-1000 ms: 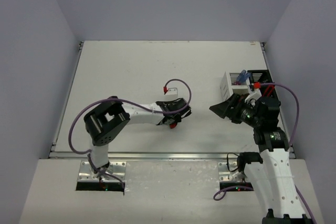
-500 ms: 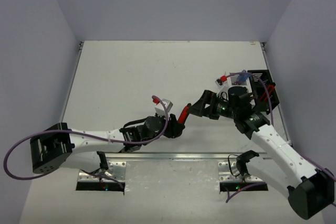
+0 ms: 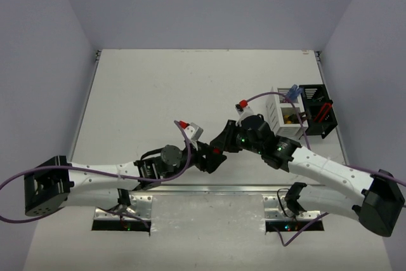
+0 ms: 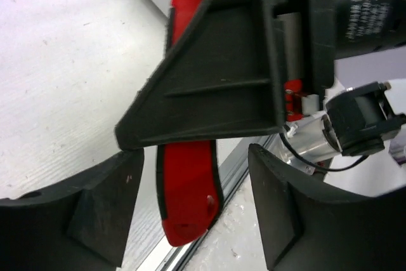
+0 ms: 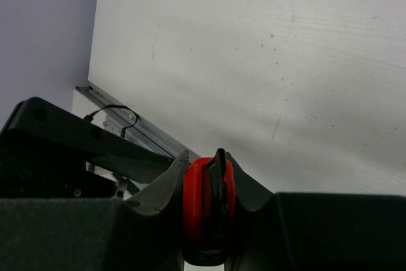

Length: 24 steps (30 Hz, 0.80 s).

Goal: Sort the tools into containers

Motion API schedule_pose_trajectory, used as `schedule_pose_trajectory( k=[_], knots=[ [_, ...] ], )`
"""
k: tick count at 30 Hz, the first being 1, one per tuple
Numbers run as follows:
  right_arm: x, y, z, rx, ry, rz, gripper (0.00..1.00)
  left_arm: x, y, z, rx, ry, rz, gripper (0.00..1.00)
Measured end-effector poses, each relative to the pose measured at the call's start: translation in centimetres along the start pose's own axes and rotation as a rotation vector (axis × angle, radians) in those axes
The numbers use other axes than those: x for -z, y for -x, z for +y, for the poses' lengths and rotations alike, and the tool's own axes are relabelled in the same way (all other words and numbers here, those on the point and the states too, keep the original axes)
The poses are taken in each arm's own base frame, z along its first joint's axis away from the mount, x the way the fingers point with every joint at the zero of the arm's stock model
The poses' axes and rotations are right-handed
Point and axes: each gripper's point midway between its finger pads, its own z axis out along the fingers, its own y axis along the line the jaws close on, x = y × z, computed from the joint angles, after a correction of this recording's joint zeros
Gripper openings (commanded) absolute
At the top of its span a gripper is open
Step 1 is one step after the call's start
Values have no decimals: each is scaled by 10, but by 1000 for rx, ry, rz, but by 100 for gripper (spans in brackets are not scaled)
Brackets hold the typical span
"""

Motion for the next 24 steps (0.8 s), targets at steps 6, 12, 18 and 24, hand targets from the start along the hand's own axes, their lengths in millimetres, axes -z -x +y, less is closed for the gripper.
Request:
schedule_pose_trajectory(
  k=[6, 12, 18, 24],
  knots=[
    [20, 43, -9, 110, -134, -122, 0, -1, 31, 8, 13, 222, 32, 100],
    [115, 170, -33, 163, -334, -546, 0, 26, 78, 126, 126, 655, 3, 100],
    [184, 245, -91, 245, -709, -702, 0, 85, 96, 199, 189, 993, 65, 100],
    [205, 268, -173, 242, -1018, -653, 0, 114, 155, 162, 125, 931, -12, 100]
  ],
)
